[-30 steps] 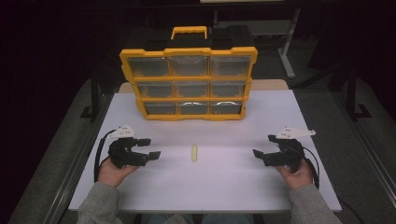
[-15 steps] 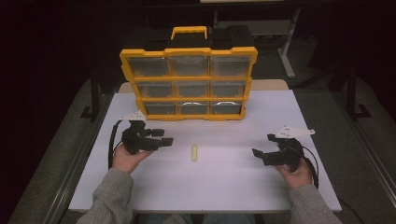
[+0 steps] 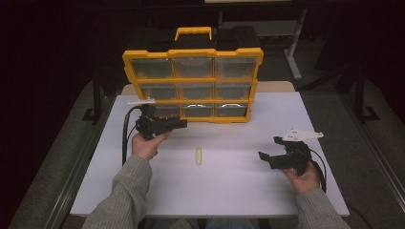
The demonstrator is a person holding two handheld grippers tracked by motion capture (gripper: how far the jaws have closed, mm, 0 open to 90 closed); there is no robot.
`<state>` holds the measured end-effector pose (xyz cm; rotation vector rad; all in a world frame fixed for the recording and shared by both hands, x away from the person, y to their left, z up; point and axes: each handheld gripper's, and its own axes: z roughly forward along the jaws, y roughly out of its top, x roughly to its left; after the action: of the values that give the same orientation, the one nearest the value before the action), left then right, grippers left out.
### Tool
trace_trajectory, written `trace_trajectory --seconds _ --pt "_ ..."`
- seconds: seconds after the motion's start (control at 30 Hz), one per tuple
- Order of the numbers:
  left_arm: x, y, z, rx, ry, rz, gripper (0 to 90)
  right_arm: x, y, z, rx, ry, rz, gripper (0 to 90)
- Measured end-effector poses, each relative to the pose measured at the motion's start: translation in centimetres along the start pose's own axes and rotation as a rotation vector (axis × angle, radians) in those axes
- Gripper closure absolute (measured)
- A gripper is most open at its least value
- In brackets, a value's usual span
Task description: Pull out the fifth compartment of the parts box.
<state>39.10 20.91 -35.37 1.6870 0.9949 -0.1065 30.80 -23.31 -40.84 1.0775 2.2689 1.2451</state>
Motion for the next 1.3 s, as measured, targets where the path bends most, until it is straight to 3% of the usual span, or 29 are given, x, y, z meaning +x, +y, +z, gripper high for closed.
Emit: trace_trajectory --seconds 0.4,0.53,0.63,0.67,0.7,0.77,1.0,1.3 --pt "0.7 2.5 2.2 -0.146 0.017 -0.169 48.6 0.2 0.0 0.2 0.004 0.010 -0.015 13.8" --pt "0.9 2.9 2.7 -0.175 0.034 -0.191 51.3 0.2 0.0 0.2 0.007 0.010 -0.014 13.8" --pt "1.4 3.2 3.4 -0.224 -0.002 -0.251 54.2 0.2 0.0 0.2 0.007 0.008 -0.017 13.8" --pt "1.4 3.2 3.4 -0.224 -0.002 -0.251 54.9 0.2 0.0 0.2 0.006 0.008 -0.018 13.8" --pt "1.7 3.4 3.6 -0.249 -0.016 -0.284 55.7 0.2 0.0 0.2 0.005 0.010 -0.017 13.8" --pt "1.8 3.6 3.8 -0.269 -0.009 -0.301 55.9 0.2 0.0 0.2 0.005 0.010 -0.018 13.8" --pt "1.5 4.1 4.6 -0.282 0.009 -0.295 61.7 0.1 0.0 0.2 0.002 0.010 -0.021 13.8" --pt "1.7 4.6 5.2 -0.316 0.018 -0.318 69.5 0.1 0.0 0.2 0.000 0.008 -0.025 13.8"
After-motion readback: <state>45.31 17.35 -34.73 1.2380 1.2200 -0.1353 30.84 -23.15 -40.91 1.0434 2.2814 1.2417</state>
